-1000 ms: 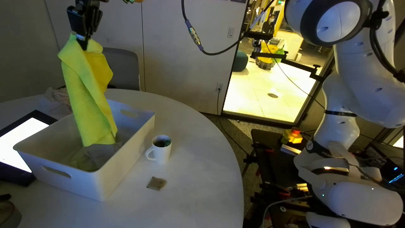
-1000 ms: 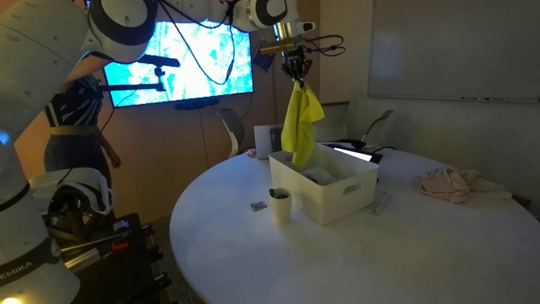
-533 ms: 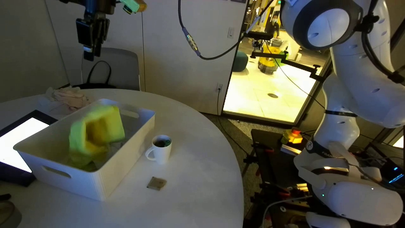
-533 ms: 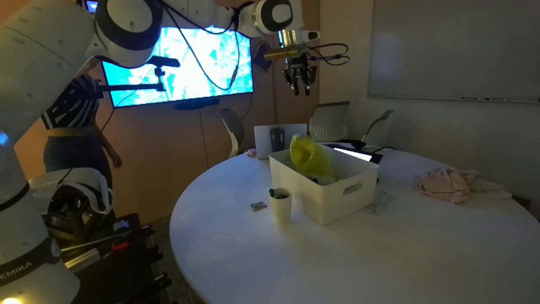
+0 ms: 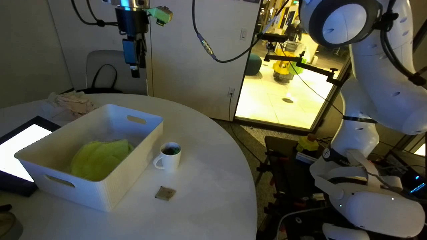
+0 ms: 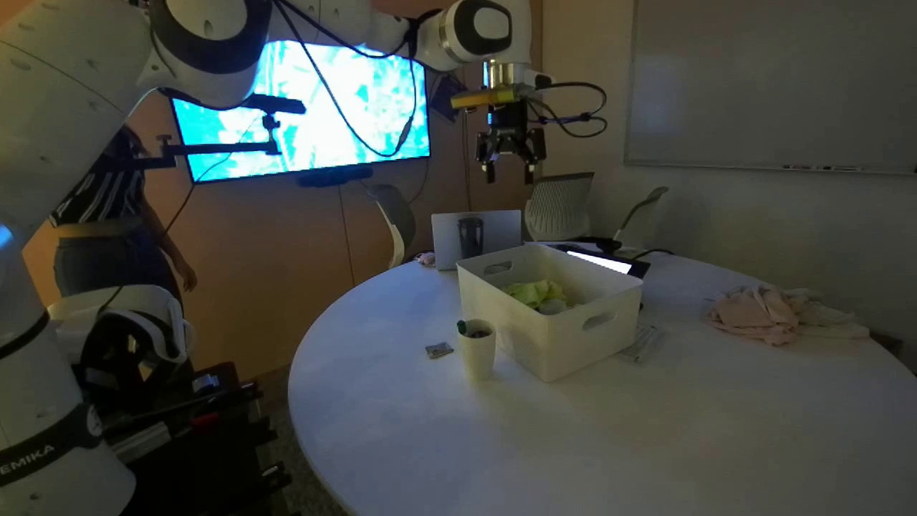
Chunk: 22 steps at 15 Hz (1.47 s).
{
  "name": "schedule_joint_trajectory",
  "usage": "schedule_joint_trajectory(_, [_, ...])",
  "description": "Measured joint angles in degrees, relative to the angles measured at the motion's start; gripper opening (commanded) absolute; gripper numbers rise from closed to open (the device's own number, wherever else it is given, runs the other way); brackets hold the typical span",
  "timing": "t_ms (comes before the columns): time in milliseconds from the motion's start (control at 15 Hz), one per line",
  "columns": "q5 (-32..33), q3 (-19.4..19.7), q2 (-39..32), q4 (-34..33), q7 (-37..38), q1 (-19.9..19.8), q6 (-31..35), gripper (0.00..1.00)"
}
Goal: Put each towel in the white box, and each item from the towel in the white mug
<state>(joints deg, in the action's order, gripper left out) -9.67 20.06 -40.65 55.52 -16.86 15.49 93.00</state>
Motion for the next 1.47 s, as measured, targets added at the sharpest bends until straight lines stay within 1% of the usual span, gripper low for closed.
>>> schedule_joint_trajectory(333, [3.75,3.27,7.23,13.96,-3.96,-0.04,-0.68,1.00])
schedule_joint_trajectory(400, [6.23,1.93,9.12,16.85,-4.25,-1.30,-0.57,1.00])
schedule_joint_trajectory(533, [11.24,-3.08,13.14,22.47,-4.23,-5.56,-0.30,1.00])
schedule_joint_trajectory(667, [13.96,-6.53,17.05,28.22,-4.25,-9.53,0.20,1.00])
schedule_joint_trajectory(800, [15.48,-8.67,20.77,34.17,-4.47,-13.00,1.20,1.00])
schedule_joint_trajectory(933, [16.33,-9.79,24.25,40.24,-5.24,-15.88,2.66,1.00])
schedule_joint_trajectory(1133, [17.44,-10.25,29.00,49.80,-7.36,-19.01,6.28,1.00])
schedule_joint_trajectory(1267, [17.89,-10.35,31.65,56.47,-8.13,-20.12,9.77,1.00])
schedule_joint_trajectory(1467, [17.94,-11.19,34.78,66.84,-7.35,-20.34,17.33,1.00])
